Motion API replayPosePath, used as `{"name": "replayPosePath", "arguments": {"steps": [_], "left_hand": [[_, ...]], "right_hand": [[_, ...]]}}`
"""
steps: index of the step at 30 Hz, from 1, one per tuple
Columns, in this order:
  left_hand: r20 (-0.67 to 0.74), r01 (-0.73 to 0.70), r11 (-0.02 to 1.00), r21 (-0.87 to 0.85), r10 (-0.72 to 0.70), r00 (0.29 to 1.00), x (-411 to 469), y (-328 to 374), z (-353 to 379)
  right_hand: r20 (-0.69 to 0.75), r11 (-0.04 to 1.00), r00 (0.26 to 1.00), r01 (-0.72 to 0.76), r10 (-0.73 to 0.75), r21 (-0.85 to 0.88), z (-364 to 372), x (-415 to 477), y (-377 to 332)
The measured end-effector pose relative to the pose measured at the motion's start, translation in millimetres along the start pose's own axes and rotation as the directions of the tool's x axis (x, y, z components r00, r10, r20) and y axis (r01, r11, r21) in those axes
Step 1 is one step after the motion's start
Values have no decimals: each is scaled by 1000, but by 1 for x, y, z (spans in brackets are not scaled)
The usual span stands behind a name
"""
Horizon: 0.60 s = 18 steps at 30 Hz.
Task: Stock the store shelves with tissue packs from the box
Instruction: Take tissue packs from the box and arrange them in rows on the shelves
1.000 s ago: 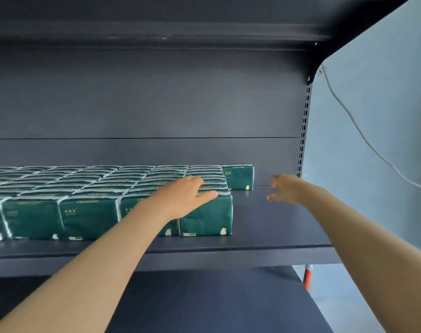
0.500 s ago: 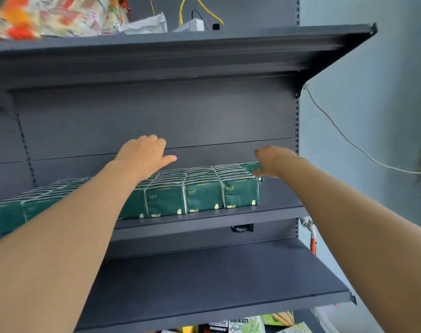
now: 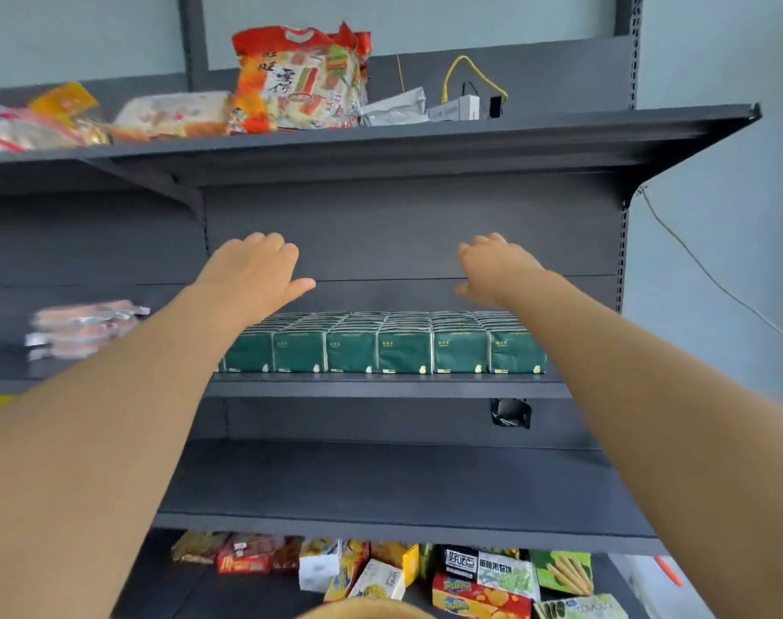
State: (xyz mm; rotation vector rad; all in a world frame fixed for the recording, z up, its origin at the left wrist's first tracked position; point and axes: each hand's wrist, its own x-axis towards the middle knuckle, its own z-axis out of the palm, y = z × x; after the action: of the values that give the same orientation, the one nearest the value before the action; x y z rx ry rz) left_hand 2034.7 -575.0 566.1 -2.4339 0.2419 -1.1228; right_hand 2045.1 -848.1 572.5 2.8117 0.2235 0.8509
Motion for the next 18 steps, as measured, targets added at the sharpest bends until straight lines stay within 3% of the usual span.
{"name": "replayPosePath", "arguments": {"steps": [6, 12, 18], "left_hand": [[160, 2, 992, 128, -22, 987, -65, -4, -27], [285, -25, 998, 57, 8, 958, -127, 2, -28], [402, 1, 999, -47, 18, 915, -166, -5, 29]], "right_hand": [[16, 991, 998, 60, -62, 116, -4, -43, -36], [149, 980, 983, 79, -108, 185, 22, -82, -82], [291, 968, 944, 85, -154, 235, 77, -94, -130]]}}
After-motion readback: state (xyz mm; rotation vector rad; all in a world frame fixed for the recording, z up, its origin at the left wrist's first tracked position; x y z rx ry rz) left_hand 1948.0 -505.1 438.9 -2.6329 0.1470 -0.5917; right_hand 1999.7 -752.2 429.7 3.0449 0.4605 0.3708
